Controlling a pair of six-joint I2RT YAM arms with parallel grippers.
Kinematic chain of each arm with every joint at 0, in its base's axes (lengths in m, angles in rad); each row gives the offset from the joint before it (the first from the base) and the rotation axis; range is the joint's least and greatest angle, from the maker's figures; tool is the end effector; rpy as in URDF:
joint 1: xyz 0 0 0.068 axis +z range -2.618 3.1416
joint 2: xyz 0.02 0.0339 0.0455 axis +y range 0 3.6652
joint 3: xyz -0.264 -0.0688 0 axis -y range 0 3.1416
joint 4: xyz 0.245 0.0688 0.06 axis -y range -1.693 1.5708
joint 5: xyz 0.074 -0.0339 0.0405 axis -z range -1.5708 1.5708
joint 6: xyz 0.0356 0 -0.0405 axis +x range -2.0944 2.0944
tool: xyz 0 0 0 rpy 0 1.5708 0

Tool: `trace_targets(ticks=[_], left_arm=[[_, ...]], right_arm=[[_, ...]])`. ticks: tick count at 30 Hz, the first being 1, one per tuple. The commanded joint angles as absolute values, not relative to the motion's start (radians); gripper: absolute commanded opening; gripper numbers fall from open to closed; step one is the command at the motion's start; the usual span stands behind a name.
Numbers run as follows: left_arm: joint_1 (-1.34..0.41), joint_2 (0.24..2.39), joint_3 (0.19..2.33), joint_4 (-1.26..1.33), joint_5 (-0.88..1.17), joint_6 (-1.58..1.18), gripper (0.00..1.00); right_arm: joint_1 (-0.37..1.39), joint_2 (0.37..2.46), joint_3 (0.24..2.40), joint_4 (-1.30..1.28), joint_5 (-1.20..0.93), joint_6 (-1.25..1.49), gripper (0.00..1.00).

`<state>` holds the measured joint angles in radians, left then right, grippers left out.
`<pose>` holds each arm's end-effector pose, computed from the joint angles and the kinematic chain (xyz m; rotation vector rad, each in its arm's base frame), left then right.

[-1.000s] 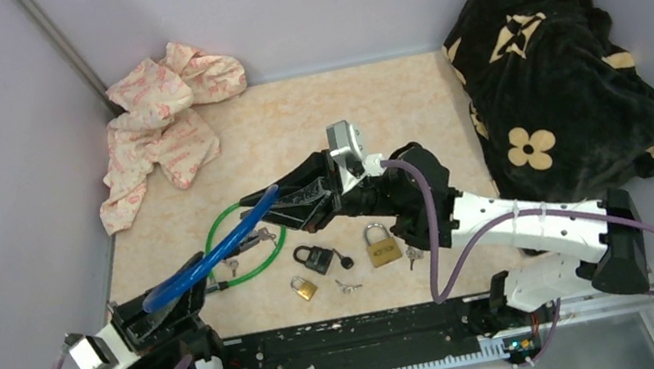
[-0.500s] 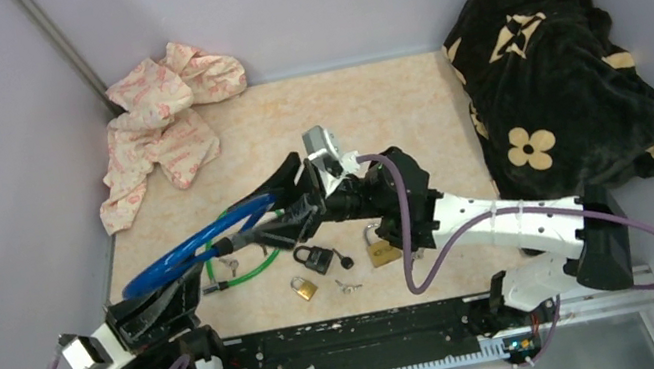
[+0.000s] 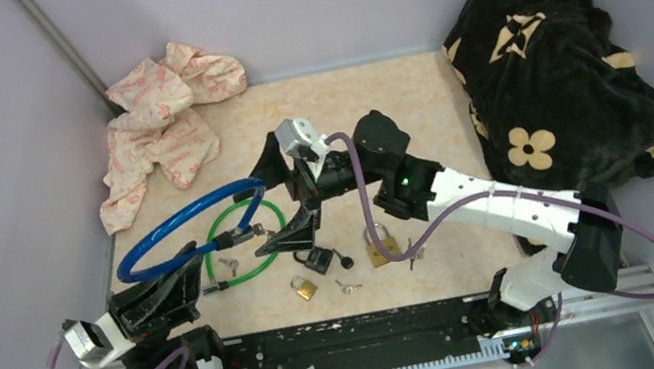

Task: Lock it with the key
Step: Lock the lock.

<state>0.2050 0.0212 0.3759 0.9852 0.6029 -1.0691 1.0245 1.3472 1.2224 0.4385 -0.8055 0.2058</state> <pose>-0.0070 -0.0221 0.3610 0.3619 0.5564 -0.9030 0.1370 0.2747 0.4304 -1.2377 0.9049 1.5104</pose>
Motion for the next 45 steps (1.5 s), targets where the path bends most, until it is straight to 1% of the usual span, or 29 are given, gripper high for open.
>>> trace_targets(ticks=[1, 5, 6, 8, 9, 10, 12, 14, 15, 16, 18, 19, 20, 21, 22, 23, 25, 31, 38, 40, 42, 43, 44, 45], left_arm=[[0.211, 0.018, 0.382, 1.0, 0.578, -1.093, 0.0], [0.211, 0.017, 0.378, 0.995, 0.574, -1.098, 0.0], [0.212, 0.018, 0.377, 0.992, 0.572, -1.099, 0.0], [0.212, 0.017, 0.377, 0.988, 0.572, -1.1, 0.0], [0.212, 0.018, 0.377, 0.987, 0.573, -1.1, 0.0], [0.212, 0.017, 0.379, 0.988, 0.574, -1.1, 0.0], [0.211, 0.017, 0.379, 0.985, 0.575, -1.102, 0.0], [0.21, 0.018, 0.374, 0.971, 0.584, -1.113, 0.0], [0.21, 0.017, 0.368, 0.958, 0.589, -1.121, 0.0], [0.21, 0.017, 0.361, 0.929, 0.591, -1.132, 0.0], [0.208, 0.018, 0.344, 0.875, 0.597, -1.167, 0.0], [0.207, 0.017, 0.333, 0.85, 0.603, -1.176, 0.03], [0.207, 0.018, 0.323, 0.829, 0.611, -1.182, 0.16], [0.207, 0.017, 0.314, 0.815, 0.619, -1.186, 0.27], [0.205, 0.018, 0.306, 0.811, 0.627, -1.19, 0.35], [0.205, 0.017, 0.301, 0.812, 0.634, -1.19, 0.4], [0.205, 0.018, 0.299, 0.817, 0.638, -1.193, 0.48], [0.202, 0.017, 0.295, 0.83, 0.638, -1.207, 0.54], [0.2, 0.018, 0.295, 0.872, 0.636, -1.236, 0.66], [0.199, 0.018, 0.3, 0.876, 0.632, -1.24, 0.66], [0.199, 0.017, 0.305, 0.877, 0.626, -1.242, 0.63], [0.199, 0.018, 0.307, 0.884, 0.626, -1.242, 0.58], [0.199, 0.017, 0.307, 0.889, 0.627, -1.24, 0.49], [0.198, 0.018, 0.307, 0.892, 0.629, -1.236, 0.33]], right_arm=[[1.03, 1.411, 1.31, 0.395, -0.89, 0.153, 0.98], [1.062, 1.441, 1.329, 0.411, -0.897, 0.126, 0.95], [1.07, 1.449, 1.341, 0.396, -0.895, 0.113, 0.91], [1.075, 1.465, 1.358, 0.384, -0.896, 0.108, 0.78], [1.076, 1.472, 1.362, 0.386, -0.901, 0.113, 0.74], [1.078, 1.476, 1.362, 0.395, -0.904, 0.121, 0.66], [1.077, 1.477, 1.358, 0.421, -0.903, 0.142, 0.48], [1.077, 1.47, 1.352, 0.438, -0.893, 0.15, 0.24], [1.077, 1.464, 1.349, 0.442, -0.884, 0.15, 0.09], [1.077, 1.451, 1.344, 0.444, -0.868, 0.149, 0.0], [1.077, 1.434, 1.346, 0.422, -0.841, 0.128, 0.0], [1.078, 1.429, 1.356, 0.396, -0.825, 0.109, 0.0], [1.077, 1.428, 1.372, 0.352, -0.815, 0.092, 0.0], [1.078, 1.429, 1.389, 0.319, -0.803, 0.076, 0.0], [1.084, 1.432, 1.409, 0.284, -0.784, 0.056, 0.0], [1.092, 1.438, 1.43, 0.241, -0.765, 0.023, 0.0], [1.109, 1.455, 1.471, 0.167, -0.734, -0.038, 0.0], [1.143, 1.518, 1.573, 0.064, -0.721, -0.085, 0.0], [1.146, 1.562, 1.615, 0.061, -0.736, -0.069, 0.0], [1.149, 1.571, 1.628, 0.059, -0.741, -0.066, 0.0], [1.153, 1.576, 1.635, 0.05, -0.741, -0.076, 0.0], [1.153, 1.579, 1.638, 0.043, -0.743, -0.079, 0.0], [1.153, 1.581, 1.638, 0.04, -0.746, -0.08, 0.0], [1.154, 1.582, 1.639, 0.035, -0.751, -0.08, 0.0]])
